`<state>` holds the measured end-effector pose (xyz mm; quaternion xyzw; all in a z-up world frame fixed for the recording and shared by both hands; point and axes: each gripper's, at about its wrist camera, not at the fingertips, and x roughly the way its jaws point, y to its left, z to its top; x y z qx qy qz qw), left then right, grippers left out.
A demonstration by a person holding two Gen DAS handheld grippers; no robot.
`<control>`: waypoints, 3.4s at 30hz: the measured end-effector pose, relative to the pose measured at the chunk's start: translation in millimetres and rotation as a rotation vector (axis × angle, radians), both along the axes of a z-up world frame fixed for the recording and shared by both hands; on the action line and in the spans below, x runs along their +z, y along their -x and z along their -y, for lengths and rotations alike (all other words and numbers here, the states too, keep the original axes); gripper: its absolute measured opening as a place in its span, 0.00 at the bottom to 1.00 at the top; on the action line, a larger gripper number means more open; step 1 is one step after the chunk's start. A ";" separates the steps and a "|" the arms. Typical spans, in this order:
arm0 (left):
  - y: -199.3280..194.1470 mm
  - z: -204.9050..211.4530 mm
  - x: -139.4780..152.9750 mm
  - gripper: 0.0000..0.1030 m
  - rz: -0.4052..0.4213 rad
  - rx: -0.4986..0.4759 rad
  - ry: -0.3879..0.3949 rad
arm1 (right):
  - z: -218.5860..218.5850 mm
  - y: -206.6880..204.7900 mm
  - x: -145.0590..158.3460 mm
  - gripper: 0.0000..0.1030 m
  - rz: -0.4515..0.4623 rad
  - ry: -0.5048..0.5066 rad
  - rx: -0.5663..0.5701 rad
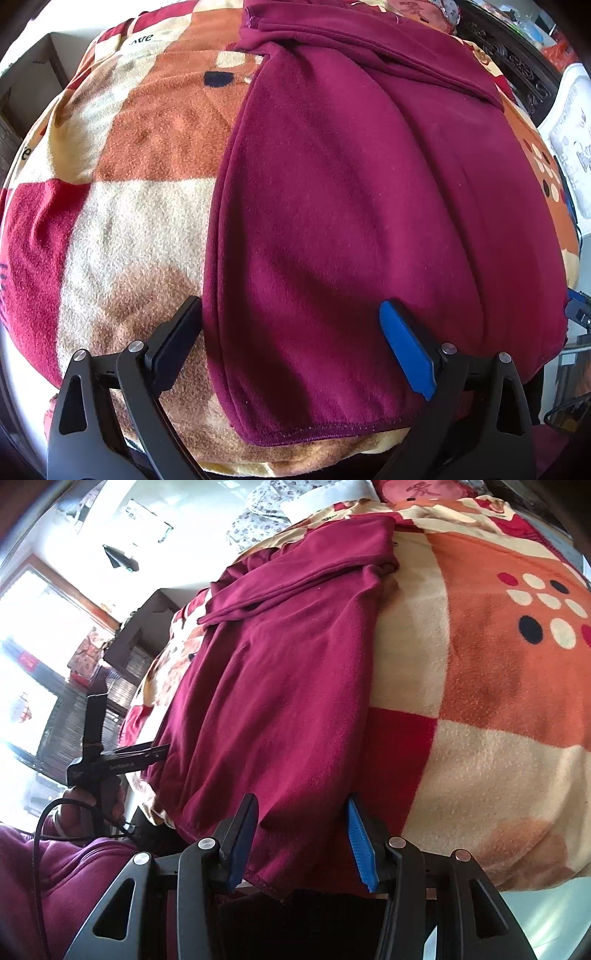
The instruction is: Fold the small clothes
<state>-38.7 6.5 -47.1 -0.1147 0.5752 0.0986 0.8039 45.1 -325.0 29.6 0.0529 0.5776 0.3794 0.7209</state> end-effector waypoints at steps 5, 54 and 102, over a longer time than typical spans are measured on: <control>-13.2 1.9 2.4 0.93 0.001 -0.011 0.017 | 1.9 -0.5 1.7 0.44 -0.019 -0.046 0.032; -200.2 -114.9 123.1 0.09 0.383 0.054 0.135 | -74.9 -236.1 82.3 0.09 0.221 -0.353 -0.218; -296.2 -118.2 99.2 0.68 0.351 0.109 -0.018 | -157.2 -357.8 28.6 0.43 0.330 0.061 -0.315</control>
